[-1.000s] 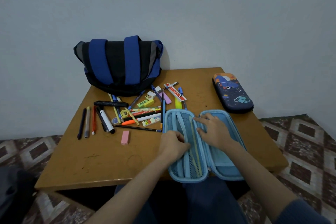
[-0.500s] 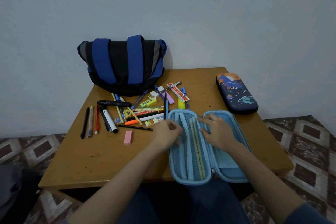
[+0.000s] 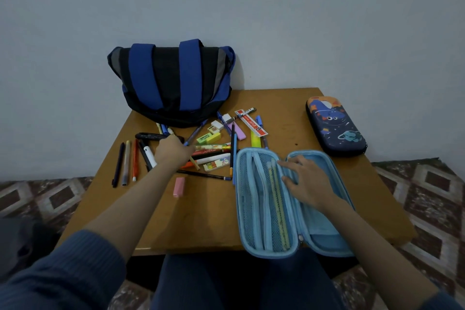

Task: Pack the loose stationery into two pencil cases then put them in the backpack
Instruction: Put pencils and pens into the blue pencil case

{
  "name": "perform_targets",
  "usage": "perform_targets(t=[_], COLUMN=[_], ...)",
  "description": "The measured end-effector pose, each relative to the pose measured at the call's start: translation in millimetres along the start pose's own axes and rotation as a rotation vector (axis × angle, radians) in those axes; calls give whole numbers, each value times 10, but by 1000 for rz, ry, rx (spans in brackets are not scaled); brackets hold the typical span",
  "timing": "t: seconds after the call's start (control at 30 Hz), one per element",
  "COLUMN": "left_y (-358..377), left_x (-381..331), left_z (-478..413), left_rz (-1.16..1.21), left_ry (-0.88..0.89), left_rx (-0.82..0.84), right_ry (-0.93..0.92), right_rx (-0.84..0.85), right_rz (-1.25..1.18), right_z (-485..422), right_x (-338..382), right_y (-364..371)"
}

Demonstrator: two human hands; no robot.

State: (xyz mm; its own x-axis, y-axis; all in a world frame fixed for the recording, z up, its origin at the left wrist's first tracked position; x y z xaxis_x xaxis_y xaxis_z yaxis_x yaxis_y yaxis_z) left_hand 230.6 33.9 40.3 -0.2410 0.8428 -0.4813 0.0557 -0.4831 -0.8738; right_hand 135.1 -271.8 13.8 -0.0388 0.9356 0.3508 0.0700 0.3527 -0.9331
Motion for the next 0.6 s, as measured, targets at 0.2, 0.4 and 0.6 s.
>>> perform_targets(t=[0.2, 0.4, 0.6], left_y=[96, 207, 233], left_x=[69, 219, 183], left_z=[-22, 45, 378], left_rz=[-18, 289, 618], left_ry=[-50, -157, -269], left_rx=[14, 111, 245], right_ry=[0, -1, -12], right_rx=[5, 1, -10], right_rz=[5, 7, 11], right_z=[-10, 4, 26], right_x=[-18, -11, 34], right_y=[16, 1, -39])
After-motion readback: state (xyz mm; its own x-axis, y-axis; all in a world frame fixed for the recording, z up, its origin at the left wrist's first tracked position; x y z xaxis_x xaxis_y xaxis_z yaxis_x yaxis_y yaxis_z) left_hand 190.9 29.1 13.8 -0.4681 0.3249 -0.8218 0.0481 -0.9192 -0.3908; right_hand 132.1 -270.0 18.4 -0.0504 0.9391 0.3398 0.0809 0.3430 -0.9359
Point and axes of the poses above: each hand's wrist, its own z-axis away from the middle knuckle, its own y-axis out of the palm, x = y × z, the point moved 10 cm from there along -z, towards the middle knuckle
